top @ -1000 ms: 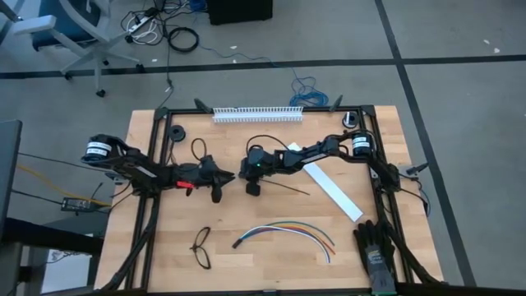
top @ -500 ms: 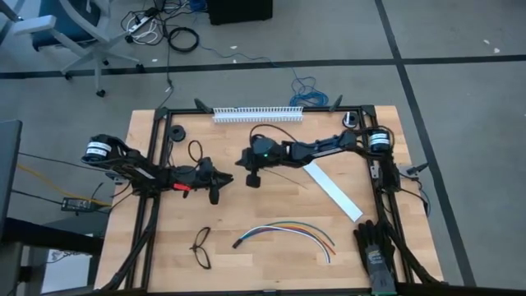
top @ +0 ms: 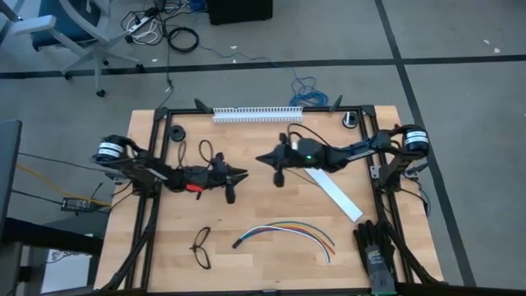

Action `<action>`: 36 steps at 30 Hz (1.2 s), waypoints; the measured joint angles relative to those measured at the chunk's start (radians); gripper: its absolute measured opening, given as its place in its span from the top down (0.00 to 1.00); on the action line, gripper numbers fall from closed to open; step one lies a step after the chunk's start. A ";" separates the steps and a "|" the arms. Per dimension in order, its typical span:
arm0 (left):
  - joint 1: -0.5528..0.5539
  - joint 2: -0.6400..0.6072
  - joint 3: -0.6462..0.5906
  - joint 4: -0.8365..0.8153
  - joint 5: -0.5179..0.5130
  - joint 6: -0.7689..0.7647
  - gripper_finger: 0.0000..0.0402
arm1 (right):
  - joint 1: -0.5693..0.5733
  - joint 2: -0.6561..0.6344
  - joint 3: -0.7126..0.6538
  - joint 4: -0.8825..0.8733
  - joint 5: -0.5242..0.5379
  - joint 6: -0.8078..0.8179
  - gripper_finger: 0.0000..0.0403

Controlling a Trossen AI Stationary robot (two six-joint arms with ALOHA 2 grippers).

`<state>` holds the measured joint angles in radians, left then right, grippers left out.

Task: Ziptie cables
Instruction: Wrap the zip tie around the cable wires

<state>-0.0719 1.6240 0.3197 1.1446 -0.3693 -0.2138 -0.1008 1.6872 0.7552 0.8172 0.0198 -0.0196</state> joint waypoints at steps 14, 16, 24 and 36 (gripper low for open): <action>0.014 0.223 0.273 0.054 0.094 0.196 0.81 | 0.028 0.014 -0.157 0.372 -0.082 0.000 1.00; 0.021 0.223 0.271 0.100 0.113 0.209 0.81 | 0.027 0.014 -0.172 0.415 -0.086 0.001 1.00; 0.053 0.222 0.272 0.187 0.205 0.194 0.81 | 0.028 0.014 -0.192 0.508 -0.112 0.002 1.00; 0.082 0.222 0.321 0.204 0.226 0.184 0.81 | 0.020 0.014 -0.147 0.529 -0.148 0.000 1.00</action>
<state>0.0096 1.8462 0.6406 1.3483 -0.1432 -0.0298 -0.0807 1.7012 0.6084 1.3464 -0.1285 -0.0193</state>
